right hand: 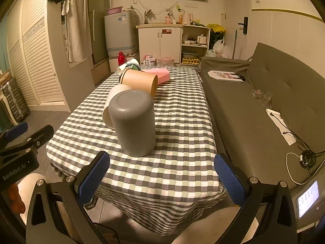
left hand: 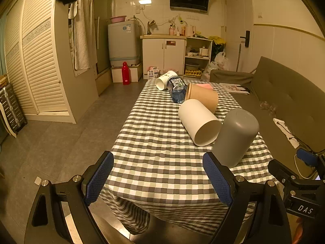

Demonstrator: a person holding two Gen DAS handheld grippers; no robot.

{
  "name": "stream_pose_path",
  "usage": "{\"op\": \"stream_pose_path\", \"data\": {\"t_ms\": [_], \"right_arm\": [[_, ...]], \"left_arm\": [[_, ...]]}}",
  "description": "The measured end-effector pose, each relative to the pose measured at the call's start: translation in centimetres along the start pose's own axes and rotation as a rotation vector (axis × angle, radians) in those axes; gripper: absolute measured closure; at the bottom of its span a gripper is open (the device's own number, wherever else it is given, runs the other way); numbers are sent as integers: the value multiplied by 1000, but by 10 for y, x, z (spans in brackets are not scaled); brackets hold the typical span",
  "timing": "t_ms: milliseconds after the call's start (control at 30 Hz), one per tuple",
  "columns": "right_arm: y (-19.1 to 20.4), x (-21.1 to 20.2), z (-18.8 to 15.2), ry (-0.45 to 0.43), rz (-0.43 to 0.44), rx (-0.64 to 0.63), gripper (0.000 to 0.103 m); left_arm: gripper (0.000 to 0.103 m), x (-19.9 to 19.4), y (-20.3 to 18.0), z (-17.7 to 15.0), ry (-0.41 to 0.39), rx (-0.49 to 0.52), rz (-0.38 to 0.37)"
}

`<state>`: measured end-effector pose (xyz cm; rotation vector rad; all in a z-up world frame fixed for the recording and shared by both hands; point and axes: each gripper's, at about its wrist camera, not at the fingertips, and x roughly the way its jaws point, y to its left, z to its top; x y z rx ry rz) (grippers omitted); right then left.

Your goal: Flip cup upside down

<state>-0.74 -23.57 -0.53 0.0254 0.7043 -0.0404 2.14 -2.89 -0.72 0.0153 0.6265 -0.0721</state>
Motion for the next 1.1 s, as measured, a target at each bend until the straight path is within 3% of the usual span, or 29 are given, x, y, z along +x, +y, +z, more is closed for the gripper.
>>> {"op": "stream_pose_path", "data": {"t_ms": [1100], "right_arm": [[-1, 5, -2, 17, -11, 4, 0]], "left_arm": [[11, 2, 3, -3, 11, 4, 5]]}}
